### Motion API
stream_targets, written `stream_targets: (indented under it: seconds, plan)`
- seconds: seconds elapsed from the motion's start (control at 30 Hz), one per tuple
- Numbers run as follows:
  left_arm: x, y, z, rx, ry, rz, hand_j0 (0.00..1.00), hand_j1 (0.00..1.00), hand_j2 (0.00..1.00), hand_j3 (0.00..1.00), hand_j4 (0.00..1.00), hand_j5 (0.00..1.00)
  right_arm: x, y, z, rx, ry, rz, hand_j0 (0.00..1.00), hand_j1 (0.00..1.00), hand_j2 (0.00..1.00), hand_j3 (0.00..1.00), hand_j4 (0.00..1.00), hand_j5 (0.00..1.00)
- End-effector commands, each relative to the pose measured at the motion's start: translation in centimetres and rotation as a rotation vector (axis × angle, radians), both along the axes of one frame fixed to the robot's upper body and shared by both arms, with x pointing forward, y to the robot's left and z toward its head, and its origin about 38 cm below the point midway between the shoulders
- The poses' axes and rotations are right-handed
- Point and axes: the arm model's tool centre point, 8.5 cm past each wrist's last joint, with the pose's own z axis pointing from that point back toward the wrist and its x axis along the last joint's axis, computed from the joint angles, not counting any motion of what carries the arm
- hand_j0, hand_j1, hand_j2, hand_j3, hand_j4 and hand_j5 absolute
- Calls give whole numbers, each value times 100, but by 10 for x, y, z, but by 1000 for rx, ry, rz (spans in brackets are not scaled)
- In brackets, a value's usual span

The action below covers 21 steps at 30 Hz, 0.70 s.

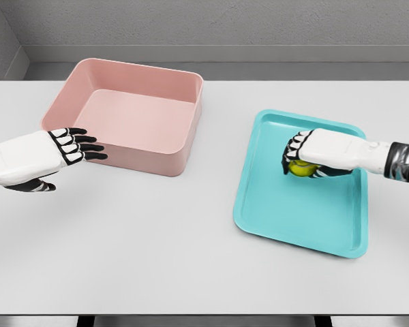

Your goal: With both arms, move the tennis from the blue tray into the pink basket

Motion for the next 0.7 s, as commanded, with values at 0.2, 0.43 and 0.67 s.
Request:
stream_targets:
  seconds: [0.2, 0.43, 0.67]
  plan:
    - [0, 0, 1, -7, 2, 2, 100, 100, 100, 100, 100, 100, -15, 27, 18, 14, -52, 96, 46, 46, 46, 46, 46, 46]
    - [0, 1, 0, -14, 7, 5, 100, 100, 100, 100, 100, 100, -29, 55, 26, 13, -83, 186, 45, 45, 45, 45, 45, 45]
    - [0, 0, 1, -11, 4, 3, 100, 100, 100, 100, 100, 100, -28, 77, 26, 37, -88, 222, 45, 45, 45, 45, 45, 45]
